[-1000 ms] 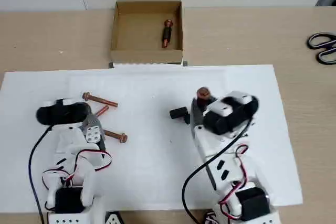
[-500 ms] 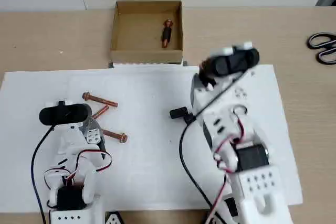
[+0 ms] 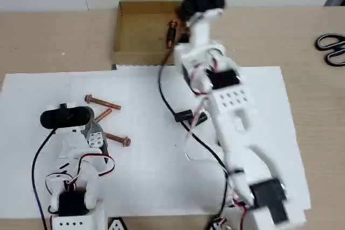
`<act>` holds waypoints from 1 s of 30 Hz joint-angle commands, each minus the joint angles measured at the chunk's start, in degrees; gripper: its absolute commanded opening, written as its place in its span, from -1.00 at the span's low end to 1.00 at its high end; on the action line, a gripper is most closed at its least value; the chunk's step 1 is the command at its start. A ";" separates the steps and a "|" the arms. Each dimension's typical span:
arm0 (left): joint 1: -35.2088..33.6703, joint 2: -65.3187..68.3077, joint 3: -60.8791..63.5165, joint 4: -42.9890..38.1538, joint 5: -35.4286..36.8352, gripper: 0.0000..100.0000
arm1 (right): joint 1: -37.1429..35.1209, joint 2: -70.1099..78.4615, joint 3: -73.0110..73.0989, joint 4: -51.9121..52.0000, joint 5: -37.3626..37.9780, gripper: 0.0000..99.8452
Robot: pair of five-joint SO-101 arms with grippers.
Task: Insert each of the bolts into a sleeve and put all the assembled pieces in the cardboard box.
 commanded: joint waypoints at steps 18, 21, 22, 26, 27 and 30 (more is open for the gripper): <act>0.09 -0.70 -3.74 0.53 -0.09 -0.99 | -1.71 36.09 -52.84 -2.68 1.05 -0.99; 0.09 -0.70 -3.74 0.53 -0.18 -0.99 | -1.63 41.71 -56.79 -6.02 1.05 -0.99; 0.00 -0.70 -3.74 0.53 -0.26 -0.99 | -1.54 43.65 -58.11 -7.16 1.05 -0.99; -0.26 -0.70 -3.74 0.53 -0.26 -0.99 | -1.71 51.12 -62.59 -8.75 3.08 -0.99; -0.26 -0.70 -3.74 0.62 -0.26 -0.99 | -1.71 52.70 -63.74 -8.75 3.34 -0.99; -0.26 -0.70 -3.74 1.93 -0.26 -0.99 | -1.71 56.40 -67.34 -8.31 3.25 -0.99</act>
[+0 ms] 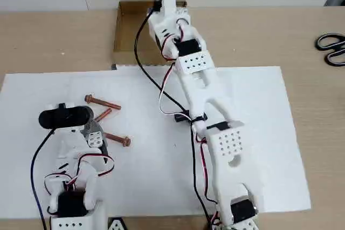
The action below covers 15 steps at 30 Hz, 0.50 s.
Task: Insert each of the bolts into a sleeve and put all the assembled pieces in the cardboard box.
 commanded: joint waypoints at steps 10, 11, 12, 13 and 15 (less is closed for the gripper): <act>-0.26 -0.70 -2.59 2.73 -0.09 -0.99 | -0.31 1.71 -9.41 7.78 1.32 -0.99; -0.26 -0.70 -2.59 2.73 -0.09 -0.99 | -0.22 1.71 -9.41 8.75 1.32 -0.99; -0.26 -0.70 -2.59 2.73 -0.09 -0.99 | -0.13 1.71 -9.49 9.80 1.32 -0.99; -0.26 -0.70 -2.59 2.73 -0.09 -0.99 | -0.13 1.71 -9.49 10.86 1.32 -0.99; -0.26 -0.70 -2.59 2.73 -0.09 -0.99 | -0.13 1.80 -9.49 12.79 1.32 -0.99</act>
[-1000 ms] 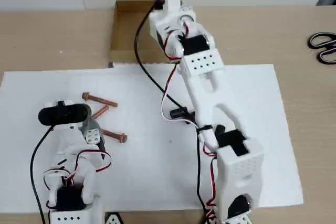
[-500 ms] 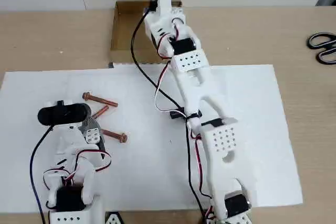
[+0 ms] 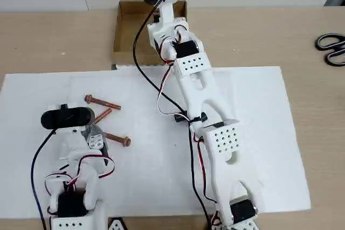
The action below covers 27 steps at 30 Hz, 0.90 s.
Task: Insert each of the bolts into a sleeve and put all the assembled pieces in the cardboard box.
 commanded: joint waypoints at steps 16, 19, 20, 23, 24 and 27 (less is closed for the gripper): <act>-0.26 -0.70 -2.59 0.09 -0.09 -0.99 | -0.22 -2.24 -3.96 9.71 0.79 -0.50; -0.26 -0.70 -2.59 0.18 -0.09 -0.99 | -0.31 -2.24 -7.74 9.89 0.79 -0.50; -0.26 -0.70 -2.59 0.18 -0.09 -0.99 | -0.31 -2.24 -9.58 9.89 0.79 -0.50; -0.26 -0.70 -3.47 0.18 0.00 -0.99 | -0.31 -2.24 -14.59 11.30 0.79 -0.50; -0.26 -0.70 -4.00 0.18 0.00 -0.99 | -0.31 -2.24 -16.62 13.41 0.79 -0.50; -0.26 -0.70 -5.05 0.18 0.00 -0.99 | -0.40 -2.24 -23.82 22.81 0.62 -0.50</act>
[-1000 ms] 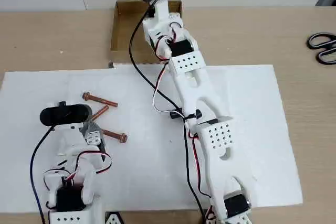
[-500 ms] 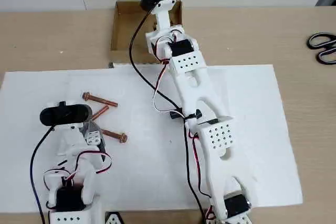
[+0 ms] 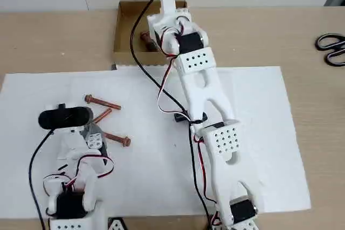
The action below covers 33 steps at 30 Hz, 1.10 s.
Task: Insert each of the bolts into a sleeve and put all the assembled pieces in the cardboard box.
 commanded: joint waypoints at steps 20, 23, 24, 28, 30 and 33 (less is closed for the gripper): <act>0.09 -0.70 -3.03 -0.09 0.00 -0.99 | -1.71 -6.55 -13.71 43.30 0.62 -0.50; 0.09 -0.70 -3.03 -0.09 0.00 -0.99 | -1.89 -10.95 -3.25 43.30 0.70 -0.50; 0.09 -0.70 -3.03 -0.09 0.00 -0.99 | -1.89 -13.23 1.23 43.21 0.70 -0.50; -0.18 -0.70 -3.03 -0.09 -0.26 -0.99 | -2.51 -22.37 18.99 42.86 0.70 -0.50; 0.00 -0.70 -3.03 -0.09 -0.26 -0.99 | -2.59 -25.63 26.37 42.77 0.62 -0.50; 0.18 -0.70 -3.03 -0.18 -0.26 -0.99 | -2.42 -28.09 33.76 42.77 0.35 -0.50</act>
